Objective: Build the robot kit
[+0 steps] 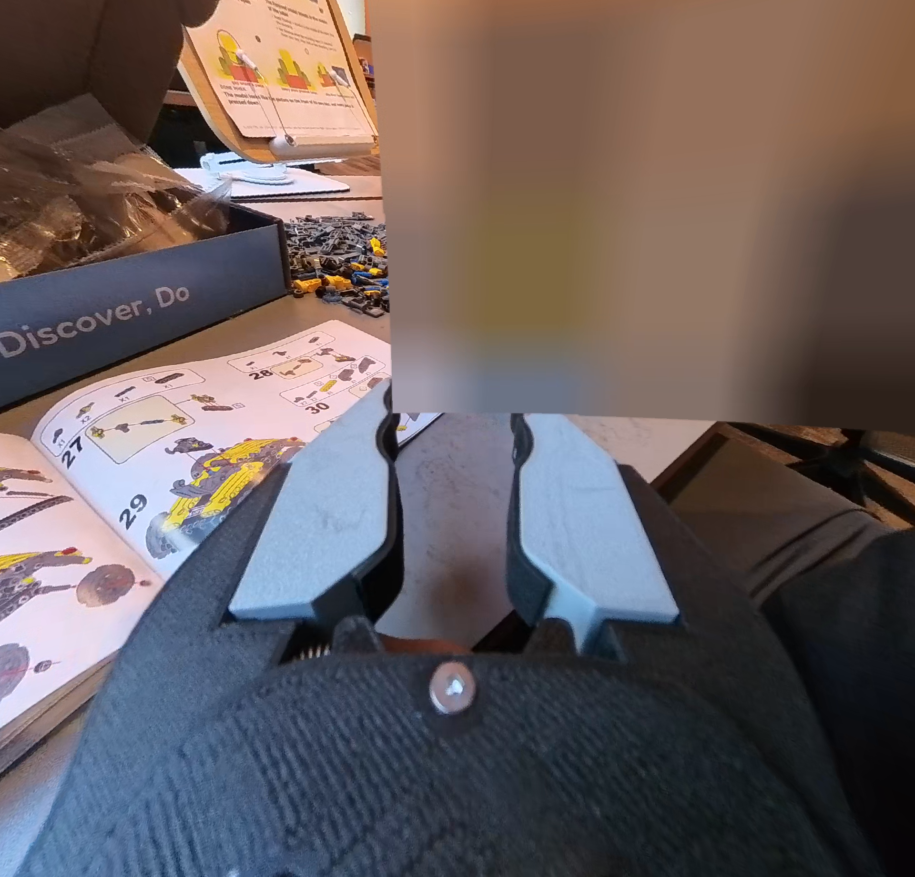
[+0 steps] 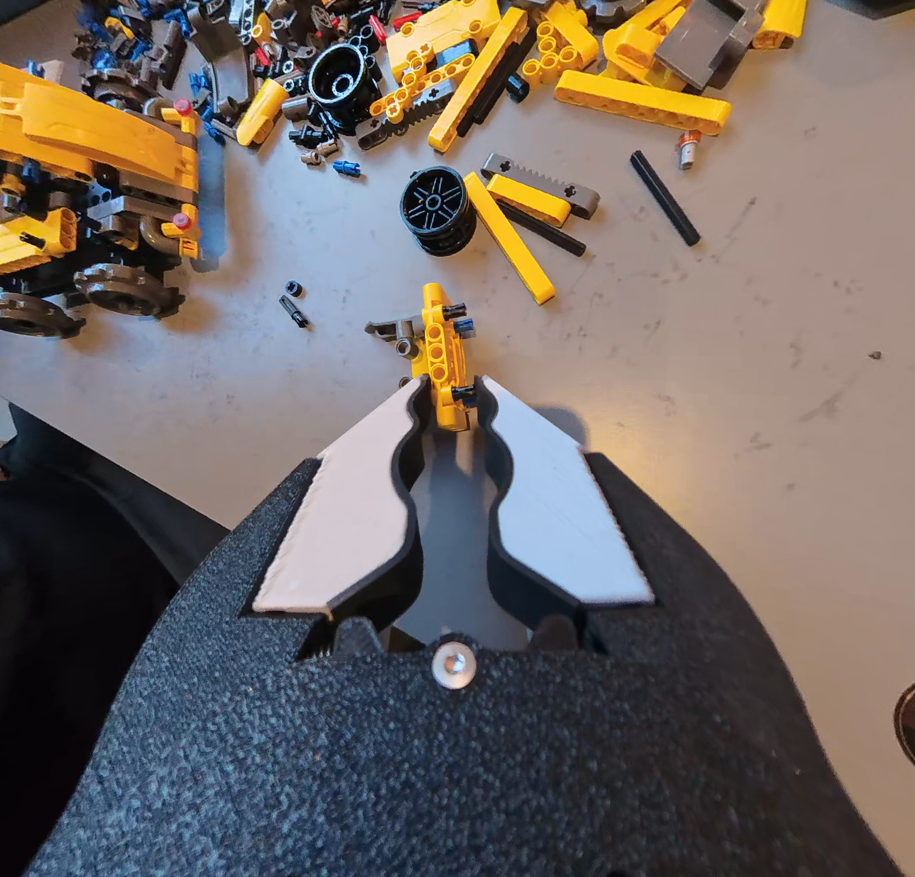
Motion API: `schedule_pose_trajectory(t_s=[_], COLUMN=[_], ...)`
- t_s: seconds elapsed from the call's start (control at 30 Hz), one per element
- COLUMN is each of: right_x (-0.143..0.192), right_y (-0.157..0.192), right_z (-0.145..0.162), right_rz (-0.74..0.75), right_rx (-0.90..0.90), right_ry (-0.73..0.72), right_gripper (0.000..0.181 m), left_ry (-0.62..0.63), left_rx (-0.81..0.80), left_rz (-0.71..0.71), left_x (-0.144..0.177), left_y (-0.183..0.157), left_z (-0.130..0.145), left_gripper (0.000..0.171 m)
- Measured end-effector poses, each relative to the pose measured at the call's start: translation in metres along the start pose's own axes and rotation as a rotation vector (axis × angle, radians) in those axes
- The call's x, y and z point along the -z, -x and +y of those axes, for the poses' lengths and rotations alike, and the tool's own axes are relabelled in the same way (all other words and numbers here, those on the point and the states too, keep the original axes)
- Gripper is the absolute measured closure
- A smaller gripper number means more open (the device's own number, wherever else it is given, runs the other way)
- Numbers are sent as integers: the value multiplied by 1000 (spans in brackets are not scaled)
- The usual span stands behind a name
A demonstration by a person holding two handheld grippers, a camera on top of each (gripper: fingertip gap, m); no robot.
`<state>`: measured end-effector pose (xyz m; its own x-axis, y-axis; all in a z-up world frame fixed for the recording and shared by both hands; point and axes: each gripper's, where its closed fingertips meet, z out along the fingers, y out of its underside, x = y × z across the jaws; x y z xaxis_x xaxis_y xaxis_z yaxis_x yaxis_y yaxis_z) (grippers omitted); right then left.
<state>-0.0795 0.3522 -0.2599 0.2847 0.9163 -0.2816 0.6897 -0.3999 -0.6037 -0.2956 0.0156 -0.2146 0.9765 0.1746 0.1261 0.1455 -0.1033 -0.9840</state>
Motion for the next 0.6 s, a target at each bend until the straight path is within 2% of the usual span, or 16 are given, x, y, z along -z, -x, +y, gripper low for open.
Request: schedule_pose_trajectory(t_s=[0.17,0.27,0.37,0.6], right_x=[3,5,8,12], right_y=[-1,-3,0,7], right_z=[1,2,1,-4], right_rz=[-3,-22,-80,-218], right_rx=[-6,-71,-154,-297], right_ry=[37,87,130,124], right_gripper=[164,164,164,164], left_ry=[4,6,7,11], left_rx=[-5,-12,-13,-27], left_rz=[8,3,1,-1], left_x=[-2,-2,-2,-2], left_y=[-2,-2,-2,-3], left_z=[1,1,1,1], left_gripper=[128,128,128,128])
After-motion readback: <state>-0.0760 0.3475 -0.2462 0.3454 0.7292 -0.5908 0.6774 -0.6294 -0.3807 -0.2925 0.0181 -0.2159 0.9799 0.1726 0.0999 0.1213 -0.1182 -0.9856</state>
